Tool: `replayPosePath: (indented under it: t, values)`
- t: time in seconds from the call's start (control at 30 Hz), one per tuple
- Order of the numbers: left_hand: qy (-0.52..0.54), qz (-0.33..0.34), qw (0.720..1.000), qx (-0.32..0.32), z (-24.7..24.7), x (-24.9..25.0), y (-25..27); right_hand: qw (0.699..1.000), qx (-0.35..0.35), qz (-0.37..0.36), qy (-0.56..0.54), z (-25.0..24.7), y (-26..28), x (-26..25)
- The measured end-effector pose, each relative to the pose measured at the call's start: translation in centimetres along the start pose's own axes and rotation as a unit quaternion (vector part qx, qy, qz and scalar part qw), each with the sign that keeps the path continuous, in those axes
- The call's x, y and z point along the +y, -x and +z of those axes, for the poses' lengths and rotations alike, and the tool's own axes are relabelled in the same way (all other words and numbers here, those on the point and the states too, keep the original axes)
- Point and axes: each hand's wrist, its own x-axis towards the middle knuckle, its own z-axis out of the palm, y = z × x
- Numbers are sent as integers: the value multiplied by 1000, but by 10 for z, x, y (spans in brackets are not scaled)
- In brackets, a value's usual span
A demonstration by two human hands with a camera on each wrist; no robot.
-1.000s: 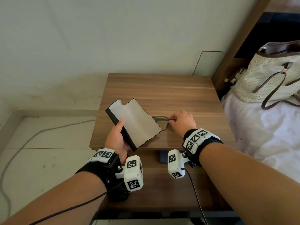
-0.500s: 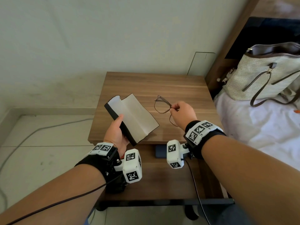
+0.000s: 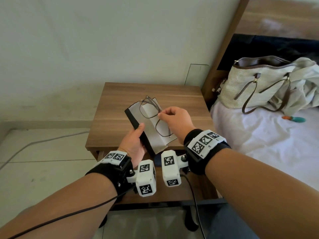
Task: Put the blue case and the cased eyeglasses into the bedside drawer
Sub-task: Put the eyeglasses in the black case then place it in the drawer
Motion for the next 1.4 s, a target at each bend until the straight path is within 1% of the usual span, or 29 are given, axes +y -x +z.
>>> replayPosePath:
  t: [0.17, 0.4, 0.67, 0.77, 0.9, 0.97, 1.03, 1.13, 1.23, 1.33, 1.4]
  values:
    - [13, 2, 1000, -23, 4, -14, 12, 1000, 3, 13, -9, 4, 24, 14]
    - [11, -15, 998, -54, -2, -27, 21, 1000, -23, 18, 10, 11, 50, 22]
    - [8, -28, 999, -40, -9, -29, 29, 999, -32, 3, 14, 13, 59, 27]
    - [9, -25, 999, -26, -11, -27, 30, 1000, -9, -2, 20, 10, 56, 27]
    - [19, -27, 999, -17, -15, -25, 30, 992, 75, -41, 90, -7, 50, 23]
    - [13, -30, 999, -7, -16, -23, 30, 988, 96, -38, 113, -13, 48, 23]
    - [6, -41, 999, 5, -17, -22, 30, 990, 80, 7, 117, -16, 46, 25]
    - [5, -60, 998, 16, -17, -19, 32, 990, 12, 113, 89, -16, 45, 27]
    - [1, -65, 998, 19, -16, -16, 34, 973, -45, 225, 0, -16, 47, 30]
    - [-14, -73, 997, 26, -20, -15, 35, 955, -97, 268, -82, -16, 49, 32]
    - [-16, -82, 996, 29, -21, -15, 37, 944, -139, 279, -105, -16, 51, 31]
